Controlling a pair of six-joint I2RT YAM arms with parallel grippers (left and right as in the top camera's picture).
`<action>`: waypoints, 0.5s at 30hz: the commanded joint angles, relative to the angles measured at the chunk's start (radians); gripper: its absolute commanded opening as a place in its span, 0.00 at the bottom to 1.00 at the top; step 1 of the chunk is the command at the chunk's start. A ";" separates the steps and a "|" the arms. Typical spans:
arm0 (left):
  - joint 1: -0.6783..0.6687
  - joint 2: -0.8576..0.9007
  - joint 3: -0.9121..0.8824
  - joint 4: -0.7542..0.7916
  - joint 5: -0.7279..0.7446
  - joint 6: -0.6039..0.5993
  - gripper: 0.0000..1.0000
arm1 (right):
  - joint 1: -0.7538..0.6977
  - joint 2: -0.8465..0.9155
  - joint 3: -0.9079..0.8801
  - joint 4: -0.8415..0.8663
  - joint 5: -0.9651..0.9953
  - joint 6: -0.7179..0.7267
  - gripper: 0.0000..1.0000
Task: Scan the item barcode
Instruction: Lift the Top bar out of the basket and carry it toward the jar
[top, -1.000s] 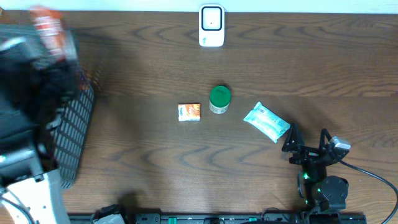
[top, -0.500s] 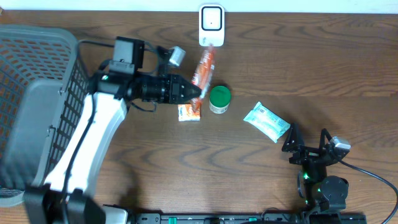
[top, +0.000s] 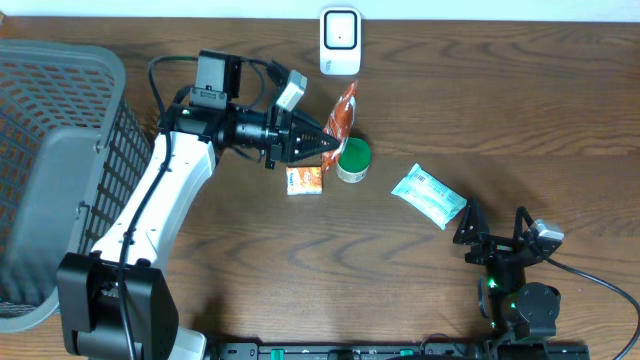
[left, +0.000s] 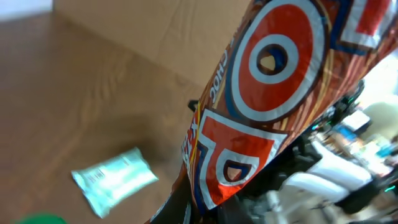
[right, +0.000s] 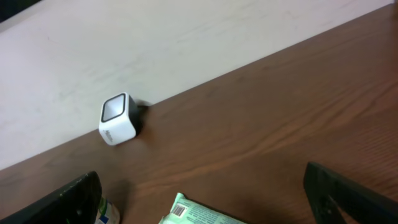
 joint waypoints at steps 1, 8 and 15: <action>-0.005 -0.015 0.006 0.062 0.047 0.077 0.07 | 0.002 -0.003 -0.002 -0.003 0.008 0.001 0.99; -0.005 -0.015 0.006 0.079 0.047 0.077 0.07 | 0.002 -0.003 -0.002 -0.003 0.008 0.001 0.99; -0.032 -0.056 0.007 0.149 0.047 0.077 0.07 | 0.002 -0.003 -0.002 -0.003 0.008 0.001 0.99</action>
